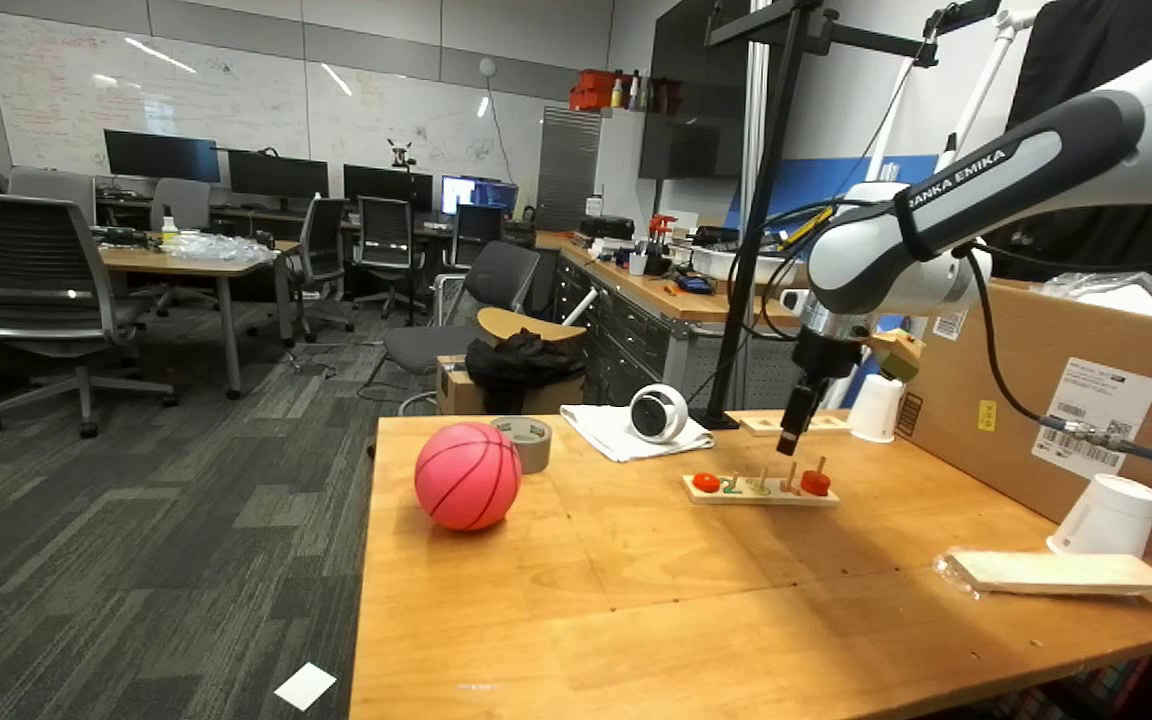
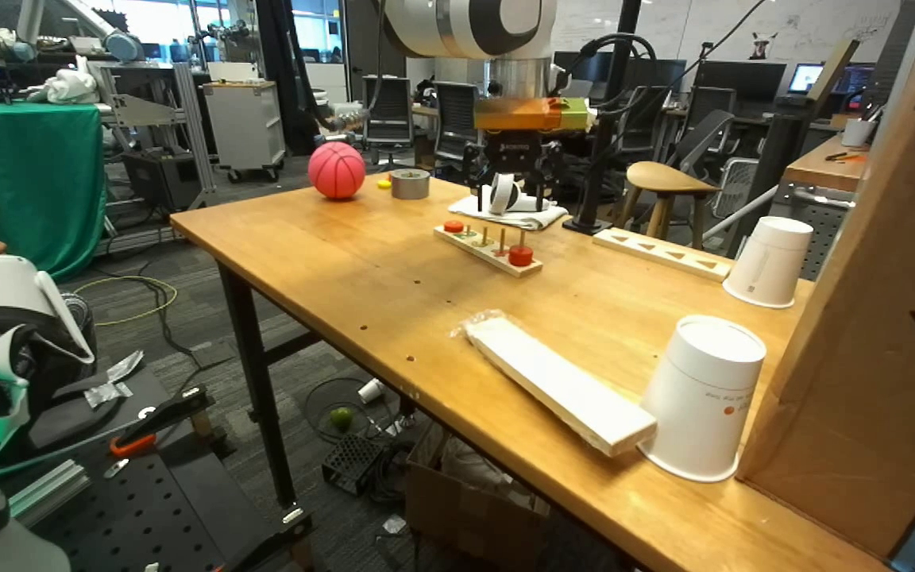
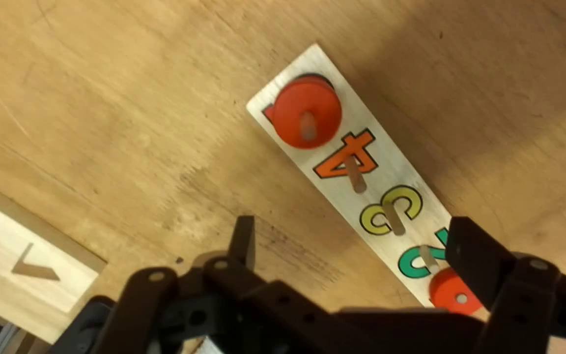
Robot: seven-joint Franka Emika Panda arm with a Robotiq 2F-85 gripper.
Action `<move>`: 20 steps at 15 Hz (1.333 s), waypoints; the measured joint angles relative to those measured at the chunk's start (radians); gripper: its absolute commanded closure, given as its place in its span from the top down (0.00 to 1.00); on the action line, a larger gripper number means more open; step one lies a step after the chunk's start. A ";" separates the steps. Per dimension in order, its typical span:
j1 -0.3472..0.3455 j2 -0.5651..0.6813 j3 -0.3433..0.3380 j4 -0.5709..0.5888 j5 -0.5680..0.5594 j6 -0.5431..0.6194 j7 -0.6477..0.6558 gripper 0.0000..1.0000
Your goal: Move the orange discs to the first right position on the wooden board
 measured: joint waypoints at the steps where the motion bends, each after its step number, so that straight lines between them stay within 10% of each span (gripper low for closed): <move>1: 0.003 -0.002 0.014 0.000 0.000 0.008 -0.001 1.00; 20: 0.104 0.070 0.097 0.023 -0.072 0.017 -0.055 1.00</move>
